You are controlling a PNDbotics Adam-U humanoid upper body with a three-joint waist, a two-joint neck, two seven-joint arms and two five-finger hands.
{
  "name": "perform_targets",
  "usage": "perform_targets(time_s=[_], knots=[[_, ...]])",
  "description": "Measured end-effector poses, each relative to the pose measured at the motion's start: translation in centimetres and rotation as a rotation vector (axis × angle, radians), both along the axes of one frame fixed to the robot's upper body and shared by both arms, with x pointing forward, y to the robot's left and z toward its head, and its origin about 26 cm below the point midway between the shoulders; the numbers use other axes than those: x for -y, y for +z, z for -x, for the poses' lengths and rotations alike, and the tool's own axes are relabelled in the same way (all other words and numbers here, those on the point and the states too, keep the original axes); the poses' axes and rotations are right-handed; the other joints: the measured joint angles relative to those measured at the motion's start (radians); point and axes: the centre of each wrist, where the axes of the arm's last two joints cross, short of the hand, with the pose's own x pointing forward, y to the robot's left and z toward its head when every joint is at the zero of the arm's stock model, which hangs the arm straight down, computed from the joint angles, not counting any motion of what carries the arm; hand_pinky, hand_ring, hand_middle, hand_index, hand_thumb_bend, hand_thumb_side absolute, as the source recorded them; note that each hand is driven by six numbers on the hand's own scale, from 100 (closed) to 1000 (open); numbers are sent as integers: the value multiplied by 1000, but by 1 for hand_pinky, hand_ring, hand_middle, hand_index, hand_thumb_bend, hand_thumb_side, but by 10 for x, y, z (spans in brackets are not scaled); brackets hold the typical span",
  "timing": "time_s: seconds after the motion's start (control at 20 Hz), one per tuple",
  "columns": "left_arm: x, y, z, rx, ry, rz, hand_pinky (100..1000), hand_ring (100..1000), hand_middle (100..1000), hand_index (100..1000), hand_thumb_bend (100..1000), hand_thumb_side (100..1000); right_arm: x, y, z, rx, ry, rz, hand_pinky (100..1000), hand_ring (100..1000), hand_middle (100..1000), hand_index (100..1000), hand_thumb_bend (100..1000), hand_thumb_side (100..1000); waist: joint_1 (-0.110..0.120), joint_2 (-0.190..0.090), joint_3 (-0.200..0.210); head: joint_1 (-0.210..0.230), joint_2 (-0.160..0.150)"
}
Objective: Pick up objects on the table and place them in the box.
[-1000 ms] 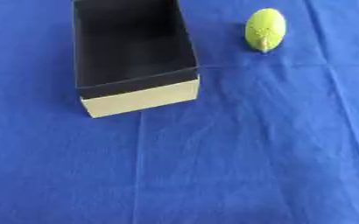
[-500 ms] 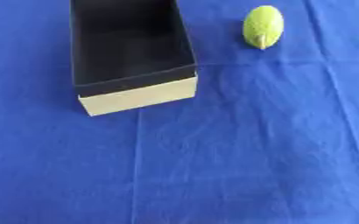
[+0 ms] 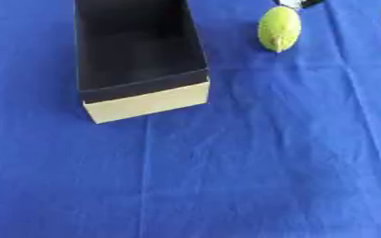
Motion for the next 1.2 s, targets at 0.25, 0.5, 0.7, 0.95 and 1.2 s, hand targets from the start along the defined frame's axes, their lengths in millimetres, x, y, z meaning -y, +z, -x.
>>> perform_targets(time_s=[0.25, 0.5, 0.7, 0.95, 1.2], knots=[[0, 0, 0, 0, 0, 0, 462, 754, 686, 686, 877, 818, 1, -2, -1, -27, -22, -2, 869, 905, 900, 965, 209, 248, 0, 0, 1, 2, -1], [0, 0, 0, 0, 0, 0, 461, 754, 687, 685, 877, 817, 2, -3, -2, -42, -37, -4, 872, 910, 899, 960, 302, 100, 0, 0, 1, 6, -9], [0, 0, 0, 0, 0, 0, 461, 755, 687, 685, 877, 817, 7, -7, -5, -65, -59, -9, 883, 917, 890, 960, 353, 100, 0, 0, 1, 6, -12], [0, 0, 0, 0, 0, 0, 460, 755, 687, 684, 878, 816, 22, -22, -11, -125, -115, -30, 890, 919, 876, 961, 373, 100, 0, 0, 4, 6, -18], [0, 0, 0, -1, 0, 0, 459, 755, 688, 683, 878, 815, 36, -34, -17, -172, -177, -35, 887, 916, 877, 989, 381, 100, 0, 0, 5, 6, -18]])
